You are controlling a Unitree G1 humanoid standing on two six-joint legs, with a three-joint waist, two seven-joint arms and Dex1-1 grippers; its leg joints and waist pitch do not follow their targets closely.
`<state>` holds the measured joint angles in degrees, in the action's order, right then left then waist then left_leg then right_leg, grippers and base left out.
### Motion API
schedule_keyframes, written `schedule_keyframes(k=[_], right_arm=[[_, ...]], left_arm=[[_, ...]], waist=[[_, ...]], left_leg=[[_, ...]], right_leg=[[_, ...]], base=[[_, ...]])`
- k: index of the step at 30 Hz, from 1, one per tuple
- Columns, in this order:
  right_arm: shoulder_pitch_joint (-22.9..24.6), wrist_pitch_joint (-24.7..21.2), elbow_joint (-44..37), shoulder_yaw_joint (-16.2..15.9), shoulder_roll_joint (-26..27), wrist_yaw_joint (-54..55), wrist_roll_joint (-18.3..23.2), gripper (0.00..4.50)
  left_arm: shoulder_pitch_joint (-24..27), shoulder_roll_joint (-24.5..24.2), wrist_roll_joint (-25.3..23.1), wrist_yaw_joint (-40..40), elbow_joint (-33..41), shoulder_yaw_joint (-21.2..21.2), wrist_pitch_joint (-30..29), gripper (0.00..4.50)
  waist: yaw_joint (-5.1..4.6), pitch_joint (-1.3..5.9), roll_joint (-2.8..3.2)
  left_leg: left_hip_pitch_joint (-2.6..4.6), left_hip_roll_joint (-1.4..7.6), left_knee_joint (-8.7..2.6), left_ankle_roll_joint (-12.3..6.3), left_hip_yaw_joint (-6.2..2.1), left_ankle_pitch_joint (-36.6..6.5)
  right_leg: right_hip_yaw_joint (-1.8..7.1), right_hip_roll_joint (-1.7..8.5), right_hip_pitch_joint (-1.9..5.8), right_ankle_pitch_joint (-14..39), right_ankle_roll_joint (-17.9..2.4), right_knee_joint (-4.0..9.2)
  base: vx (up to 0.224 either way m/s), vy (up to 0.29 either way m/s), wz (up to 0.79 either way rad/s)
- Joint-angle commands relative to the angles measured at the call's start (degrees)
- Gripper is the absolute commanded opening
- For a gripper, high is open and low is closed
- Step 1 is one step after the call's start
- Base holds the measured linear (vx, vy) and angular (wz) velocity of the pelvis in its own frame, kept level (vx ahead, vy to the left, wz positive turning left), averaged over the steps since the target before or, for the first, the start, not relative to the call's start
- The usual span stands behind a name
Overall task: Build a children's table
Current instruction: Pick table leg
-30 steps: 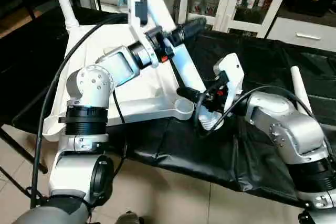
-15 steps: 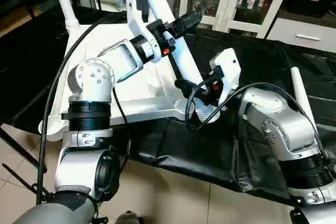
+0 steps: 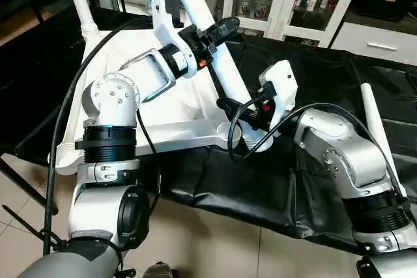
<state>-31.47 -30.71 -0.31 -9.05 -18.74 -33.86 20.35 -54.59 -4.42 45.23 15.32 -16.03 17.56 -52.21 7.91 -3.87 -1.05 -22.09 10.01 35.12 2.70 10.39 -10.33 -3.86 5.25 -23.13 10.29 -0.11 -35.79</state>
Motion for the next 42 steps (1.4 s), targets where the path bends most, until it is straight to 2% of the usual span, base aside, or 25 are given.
schedule_keyframes(k=[1, 3, 4, 5, 7, 9, 11, 13, 14, 16, 18, 20, 22, 25, 26, 30, 33, 34, 35, 37, 38, 40, 41, 42], right_arm=[[-1.22, 0.42, 0.34, 2.20, -0.05, 0.60, 0.44, 2.54], [-1.28, -0.48, 0.25, 3.09, 0.27, 0.04, 1.89, 2.54], [-1.28, -1.77, -0.30, 4.26, 0.45, -0.89, 3.73, 2.74], [-1.28, -1.77, -0.30, 4.26, 0.45, -0.89, 3.73, 2.88], [-1.34, -4.07, -1.25, 6.41, 0.35, -2.55, 7.19, 2.98], [-1.72, -7.07, -1.83, 8.86, -0.96, -5.20, 11.37, 3.06], [-2.02, -9.08, -1.87, 10.22, -1.82, -6.59, 13.70, 3.38], [-2.48, -12.60, -1.56, 12.07, -4.15, -9.84, 17.27, 3.40], [-2.73, -14.29, -1.29, 12.99, -4.94, -10.88, 18.90, 3.59], [-2.87, -16.37, -1.15, 14.00, -6.13, -12.49, 21.07, 3.73], [-2.87, -20.06, -1.29, 15.18, -8.18, -15.20, 24.40, 3.83], [-2.80, -21.47, -1.32, 15.53, -9.08, -16.33, 25.57, 4.03], [-2.49, -22.30, -1.86, 15.16, -10.19, -17.62, 26.16, 4.23], [-1.74, -22.83, -3.38, 14.37, -11.07, -19.14, 26.71, 4.24], [-1.51, -23.40, -3.98, 14.26, -11.13, -19.33, 27.22, 4.24], [-0.27, -24.18, -6.08, 12.61, -11.56, -20.06, 27.72, 4.24], [0.37, -24.18, -6.77, 11.56, -11.88, -20.70, 27.19, 4.24], [0.60, -24.21, -6.85, 11.17, -11.97, -20.84, 26.90, 4.24], [0.96, -24.21, -6.85, 10.35, -12.26, -21.14, 26.22, 4.24], [1.02, -24.23, -6.87, 10.24, -12.32, -21.21, 26.10, 4.24], [0.95, -24.03, -6.68, 9.97, -12.47, -21.26, 25.70, 4.24], [0.70, -23.44, -6.25, 9.42, -12.73, -21.20, 24.90, 4.24], [0.34, -22.47, -5.80, 8.93, -12.77, -21.12, 23.94, 4.24], [0.17, -22.05, -5.62, 8.79, -12.72, -21.08, 23.58, 4.24]], left_arm=[[-1.06, -0.16, 0.52, -0.50, 0.17, 0.29, -0.52, 1.92], [-1.36, -0.20, 0.64, -0.52, 0.01, 0.50, -0.63, 1.88], [-1.55, -0.38, 0.73, -0.08, -0.14, 0.42, -0.85, 1.79], [-1.55, -0.38, 0.73, -0.08, -0.14, 0.42, -0.85, 1.78], [-1.74, -0.76, 1.26, 1.25, -0.30, 0.20, -1.47, 1.77], [-1.80, -1.52, 1.93, 3.09, 0.23, -0.43, -2.68, 1.77], [-1.78, -2.11, 2.42, 4.49, 0.69, -0.96, -3.49, 1.75], [-1.53, -3.45, 3.01, 7.76, 1.98, -2.58, -4.75, 1.75], [-1.44, -3.82, 3.29, 8.91, 2.43, -3.11, -5.24, 1.75], [-1.29, -4.52, 3.35, 11.09, 3.03, -4.13, -5.53, 1.75], [-1.06, -5.83, 3.24, 15.67, 3.81, -5.78, -5.29, 1.75], [-1.09, -6.40, 3.49, 17.84, 3.96, -6.33, -5.07, 1.75], [-1.48, -7.11, 3.58, 20.05, 3.67, -6.87, -4.31, 1.75], [-1.96, -7.81, 3.28, 23.33, 3.78, -7.59, -3.03, 1.75], [-2.06, -7.88, 3.37, 24.25, 3.96, -7.71, -2.93, 1.75], [-2.19, -8.42, 3.17, 26.84, 4.10, -8.49, -2.26, 1.75], [-2.09, -8.75, 3.04, 28.64, 4.21, -9.04, -2.01, 1.75], [-1.97, -8.96, 3.08, 29.71, 4.48, -9.39, -1.84, 1.75], [-1.43, -9.86, 3.06, 33.08, 5.64, -10.79, -1.39, 1.75], [-1.29, -10.11, 2.97, 34.11, 5.88, -11.19, -1.21, 1.75], [-1.06, -10.71, 2.96, 35.64, 6.62, -11.97, -1.32, 1.75], [-0.93, -11.56, 2.84, 37.56, 7.46, -13.00, -1.50, 1.75], [-0.92, -12.31, 2.62, 39.13, 8.07, -13.93, -1.51, 1.75], [-0.93, -12.58, 2.51, 39.74, 8.29, -14.30, -1.48, 1.75]], waist=[[-0.39, 4.69, -0.20], [-0.39, 4.70, -0.16], [-0.37, 4.70, -0.15], [-0.37, 4.73, -0.11], [-0.33, 4.75, -0.18], [-0.26, 4.78, -0.16], [-0.14, 4.77, -0.18], [-0.05, 4.82, -0.20], [-0.02, 4.78, -0.30], [-0.03, 4.72, -0.52], [0.10, 4.74, -0.45], [0.12, 4.69, -0.47], [0.08, 4.66, -0.54], [0.19, 4.69, -0.57], [0.14, 4.76, -0.39], [0.18, 4.76, -0.42], [0.14, 4.72, -0.41], [0.16, 4.69, -0.61], [0.24, 4.67, -0.54], [0.23, 4.66, -0.54], [0.22, 4.65, -0.78], [0.18, 4.63, -0.86], [0.12, 4.57, -1.13], [0.18, 4.56, -1.03]], left_leg=[[1.13, 2.55, -4.15, 0.64, -1.01, -7.55], [1.23, 2.57, -4.17, 0.86, -0.99, -8.14], [1.28, 2.59, -4.18, 0.80, -0.98, -8.17], [1.24, 2.60, -4.17, 0.60, -1.04, -8.09], [1.20, 2.59, -4.12, 0.16, -0.99, -7.34], [1.28, 2.54, -4.08, -0.21, -0.97, -7.34], [1.22, 2.54, -4.08, -0.49, -0.98, -7.02], [1.26, 2.53, -3.96, -0.65, -0.93, -6.55], [1.24, 2.55, -3.99, -0.70, -0.91, -6.38], [1.17, 2.55, -3.94, -0.67, -0.84, -6.35], [1.27, 2.60, -3.96, -0.64, -0.85, -6.25], [1.21, 2.61, -3.98, -0.65, -0.84, -6.33], [1.18, 2.59, -3.97, -0.25, -0.82, -6.59], [1.17, 2.64, -4.01, 0.03, -0.85, -6.47], [1.18, 2.68, -3.96, -0.01, -0.87, -6.19], [1.17, 2.69, -3.99, -0.04, -0.89, -5.89], [1.21, 2.70, -3.99, 0.33, -0.86, -6.68], [1.17, 2.69, -4.02, 0.39, -0.84, -6.86], [1.24, 2.74, -4.10, 0.62, -0.87, -6.96], [1.24, 2.79, -4.13, 0.79, -0.88, -6.90], [1.19, 2.80, -4.13, 0.79, -0.88, -6.65], [1.17, 2.75, -4.10, 0.69, -0.81, -6.42], [1.15, 2.78, -4.11, 0.74, -0.74, -6.35], [1.17, 2.76, -4.12, 0.80, -0.77, -6.37]], right_leg=[[2.57, 3.19, 3.12, 5.55, -11.31, 3.56], [2.58, 3.24, 3.09, 6.06, -11.35, 3.66], [2.58, 3.22, 3.05, 5.94, -11.46, 3.64], [2.55, 3.20, 3.11, 5.50, -11.60, 3.59], [2.56, 3.15, 3.14, 4.27, -11.95, 3.47], [2.53, 3.13, 3.22, 4.18, -12.27, 3.42], [2.51, 3.16, 3.28, 4.15, -12.57, 3.39], [2.50, 3.16, 3.26, 4.03, -12.74, 3.35], [2.51, 3.18, 3.29, 4.43, -12.80, 3.34], [2.51, 3.30, 3.27, 5.24, -12.88, 3.46], [2.48, 3.31, 3.28, 6.10, -12.77, 3.51], [2.50, 3.32, 3.25, 6.81, -12.57, 3.58], [2.45, 3.36, 3.19, 7.39, -12.49, 3.69], [2.49, 3.45, 3.22, 7.69, -12.10, 3.68], [2.48, 3.44, 3.17, 6.92, -12.39, 3.55], [2.46, 3.45, 3.16, 6.52, -12.62, 3.50], [2.46, 3.50, 3.09, 7.13, -12.91, 3.57], [2.46, 3.52, 3.15, 7.60, -12.77, 3.66], [2.50, 3.59, 3.07, 8.86, -12.32, 3.70], [2.51, 3.59, 3.01, 8.75, -12.30, 3.65], [2.50, 3.58, 3.03, 8.36, -12.35, 3.59], [2.53, 3.54, 3.01, 8.44, -12.30, 3.49], [2.54, 3.58, 2.96, 8.84, -12.19, 3.52], [2.53, 3.65, 2.92, 9.26, -12.09, 3.52]], base=[[0.000, 0.000, 0.00], [0.000, 0.000, 0.00], [0.000, 0.000, 0.00], [0.000, 0.000, 0.00], [0.000, 0.000, 0.00], [0.000, 0.000, 0.00], [0.000, 0.000, 0.00], [0.000, 0.000, 0.00], [0.000, 0.000, 0.00], [0.000, 0.000, 0.00], [0.000, 0.000, 0.00], [0.000, 0.000, 0.00], [0.000, 0.000, 0.00], [0.000, 0.000, 0.00], [0.000, 0.000, 0.00], [0.000, 0.000, 0.00], [0.000, 0.000, 0.00], [0.000, 0.000, 0.00], [0.000, 0.000, 0.00], [0.000, 0.000, 0.00], [0.000, 0.000, 0.00], [0.000, 0.000, 0.00], [0.000, 0.000, 0.00], [0.000, 0.000, 0.00]])
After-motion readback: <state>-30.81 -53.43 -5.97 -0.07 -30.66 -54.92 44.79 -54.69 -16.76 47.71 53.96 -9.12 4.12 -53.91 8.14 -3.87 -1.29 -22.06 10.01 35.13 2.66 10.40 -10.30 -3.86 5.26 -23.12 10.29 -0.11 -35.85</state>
